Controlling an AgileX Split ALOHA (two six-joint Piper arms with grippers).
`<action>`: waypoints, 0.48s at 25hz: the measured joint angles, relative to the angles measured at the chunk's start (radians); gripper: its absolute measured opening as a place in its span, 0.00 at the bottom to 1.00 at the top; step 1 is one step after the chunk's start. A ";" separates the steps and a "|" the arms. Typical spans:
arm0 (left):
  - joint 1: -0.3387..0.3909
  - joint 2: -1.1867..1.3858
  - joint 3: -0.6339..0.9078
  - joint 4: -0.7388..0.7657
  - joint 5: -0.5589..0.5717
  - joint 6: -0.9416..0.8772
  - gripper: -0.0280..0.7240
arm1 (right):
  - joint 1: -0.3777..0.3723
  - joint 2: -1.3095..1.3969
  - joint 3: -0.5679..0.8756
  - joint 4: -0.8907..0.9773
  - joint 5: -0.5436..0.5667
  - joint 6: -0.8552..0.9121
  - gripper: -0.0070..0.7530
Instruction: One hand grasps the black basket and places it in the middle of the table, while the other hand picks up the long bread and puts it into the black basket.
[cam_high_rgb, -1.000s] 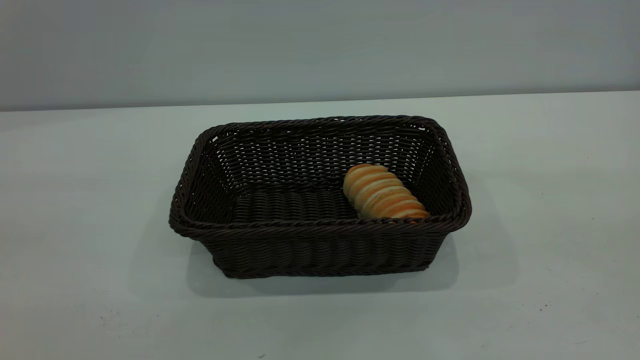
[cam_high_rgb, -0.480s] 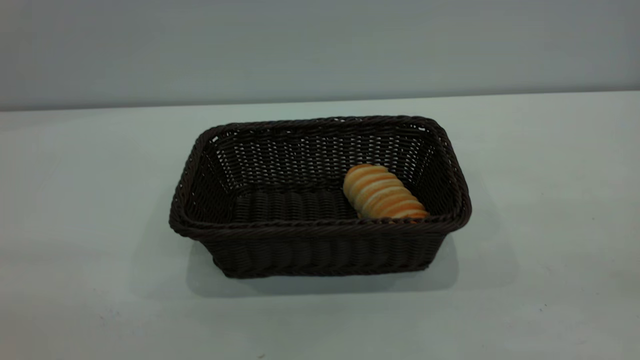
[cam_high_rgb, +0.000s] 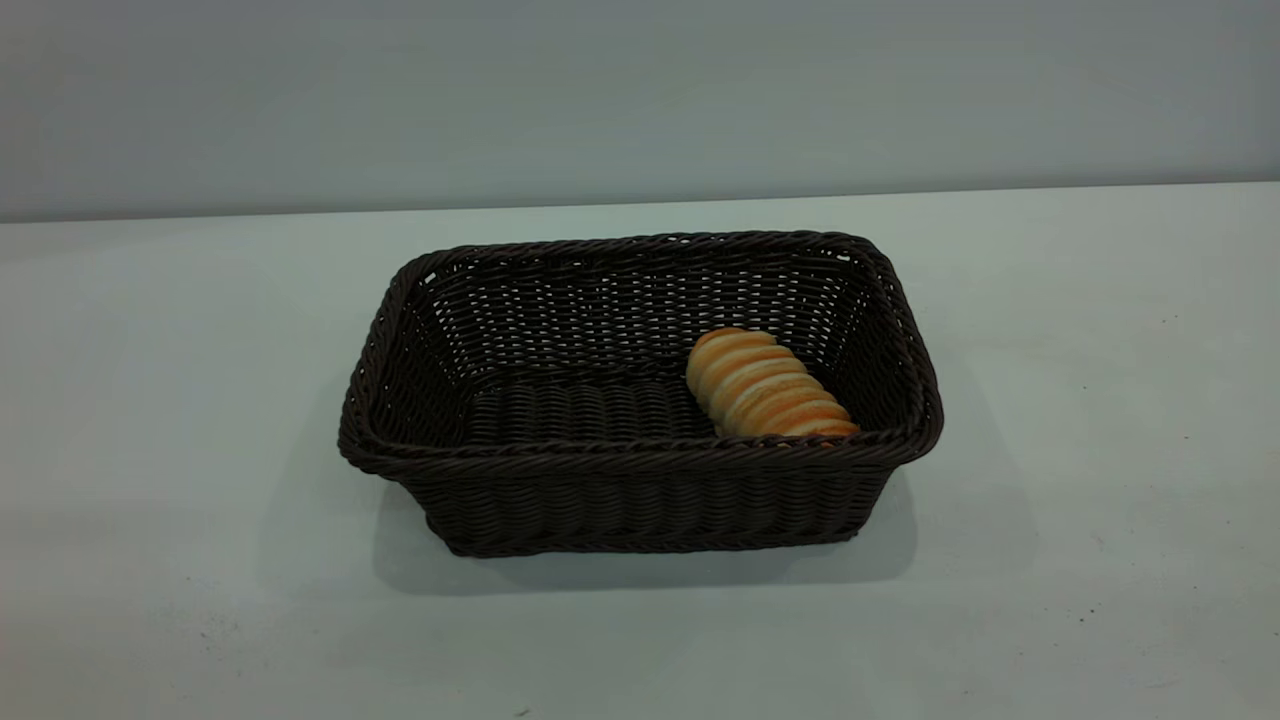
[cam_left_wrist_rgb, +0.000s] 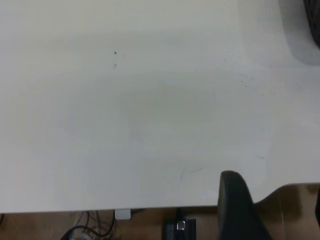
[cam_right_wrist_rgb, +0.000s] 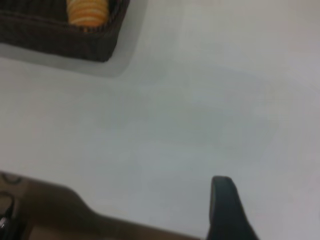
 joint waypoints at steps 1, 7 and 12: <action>0.000 0.000 0.000 0.000 0.000 0.000 0.63 | 0.000 -0.009 0.000 -0.008 0.000 -0.002 0.56; 0.000 0.000 0.000 0.000 0.000 0.000 0.63 | 0.000 -0.013 0.001 -0.020 -0.004 -0.002 0.56; 0.000 0.000 0.000 0.000 0.000 0.000 0.63 | 0.000 -0.013 0.001 -0.019 -0.004 -0.002 0.56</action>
